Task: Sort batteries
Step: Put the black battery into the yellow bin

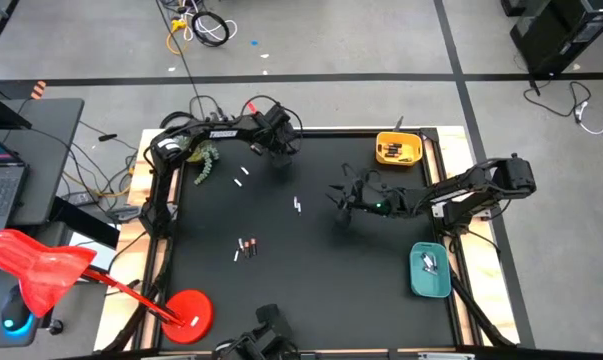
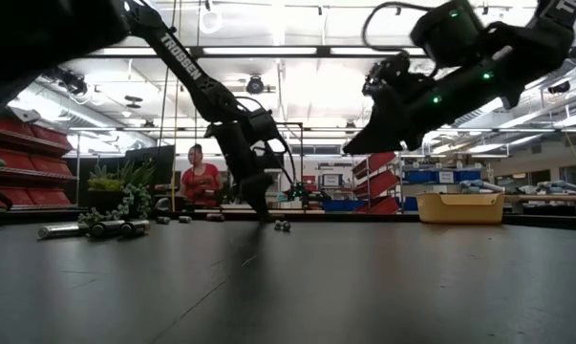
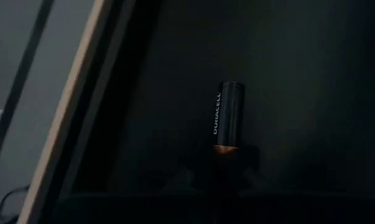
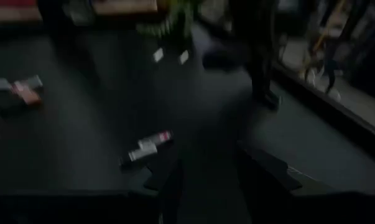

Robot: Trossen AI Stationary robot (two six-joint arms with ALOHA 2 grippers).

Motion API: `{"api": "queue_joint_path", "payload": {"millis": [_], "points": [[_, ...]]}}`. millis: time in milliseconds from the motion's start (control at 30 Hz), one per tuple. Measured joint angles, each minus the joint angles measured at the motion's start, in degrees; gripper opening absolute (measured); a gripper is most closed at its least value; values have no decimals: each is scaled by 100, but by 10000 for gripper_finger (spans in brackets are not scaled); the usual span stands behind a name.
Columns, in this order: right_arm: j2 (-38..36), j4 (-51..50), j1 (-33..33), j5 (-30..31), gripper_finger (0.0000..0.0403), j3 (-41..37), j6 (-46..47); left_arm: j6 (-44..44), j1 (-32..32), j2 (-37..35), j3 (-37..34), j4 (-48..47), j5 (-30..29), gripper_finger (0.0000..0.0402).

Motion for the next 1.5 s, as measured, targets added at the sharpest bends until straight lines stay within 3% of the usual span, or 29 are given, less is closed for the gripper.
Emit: {"api": "queue_joint_path", "payload": {"millis": [100, 233, 667, 833, 1033, 1500], "points": [[0, -692, -54, -12, 152, 199, -117, 125, -27, -139, 7, -85, 265, 0], [0, -745, -191, -53, 164, 203, -749, 220, -134, -149, 4, -240, 431, 0], [0, -951, -401, -34, 255, 203, -2005, 212, -887, -151, 125, -171, 693, 0], [0, -946, -392, 4, 245, 203, -2029, 207, -1152, -151, 567, -164, 699, 0], [0, -945, -392, 496, 224, 203, -2043, 195, -1441, -170, 983, -178, 886, 0], [0, -938, -348, 591, 213, 203, -2648, 131, -1915, -170, 1121, 19, 1014, 0]]}}
